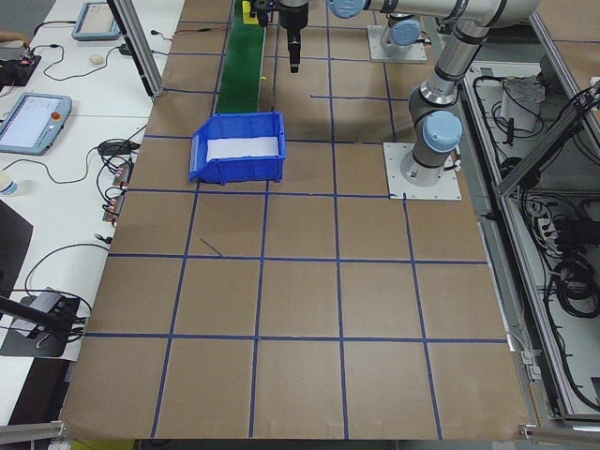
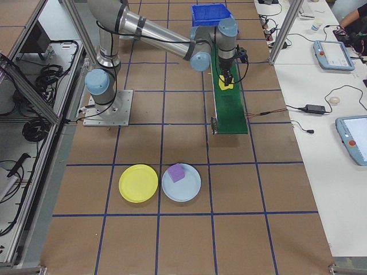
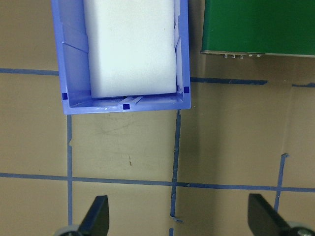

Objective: Move block left to right into plate

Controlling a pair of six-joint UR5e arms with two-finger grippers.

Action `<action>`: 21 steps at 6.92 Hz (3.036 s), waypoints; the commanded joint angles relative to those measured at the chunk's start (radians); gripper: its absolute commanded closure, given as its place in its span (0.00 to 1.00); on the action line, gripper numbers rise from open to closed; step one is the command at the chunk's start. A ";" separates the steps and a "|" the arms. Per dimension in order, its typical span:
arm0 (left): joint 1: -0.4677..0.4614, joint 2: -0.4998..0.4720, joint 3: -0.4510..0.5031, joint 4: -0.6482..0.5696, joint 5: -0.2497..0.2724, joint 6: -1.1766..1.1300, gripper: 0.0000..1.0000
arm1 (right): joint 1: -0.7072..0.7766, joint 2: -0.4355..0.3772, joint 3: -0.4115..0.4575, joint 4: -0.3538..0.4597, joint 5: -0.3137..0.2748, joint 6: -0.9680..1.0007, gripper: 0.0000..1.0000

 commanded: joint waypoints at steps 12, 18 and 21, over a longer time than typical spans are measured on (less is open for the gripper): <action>-0.002 0.000 -0.001 0.002 -0.001 -0.002 0.00 | -1.159 -0.007 0.308 -0.014 0.110 -1.169 0.00; -0.002 0.000 -0.001 0.002 0.000 -0.002 0.00 | -0.736 -0.216 0.182 0.141 0.114 -0.646 0.02; -0.002 0.000 0.001 0.002 0.000 -0.002 0.00 | -0.341 -0.274 0.055 0.343 0.116 -0.120 0.01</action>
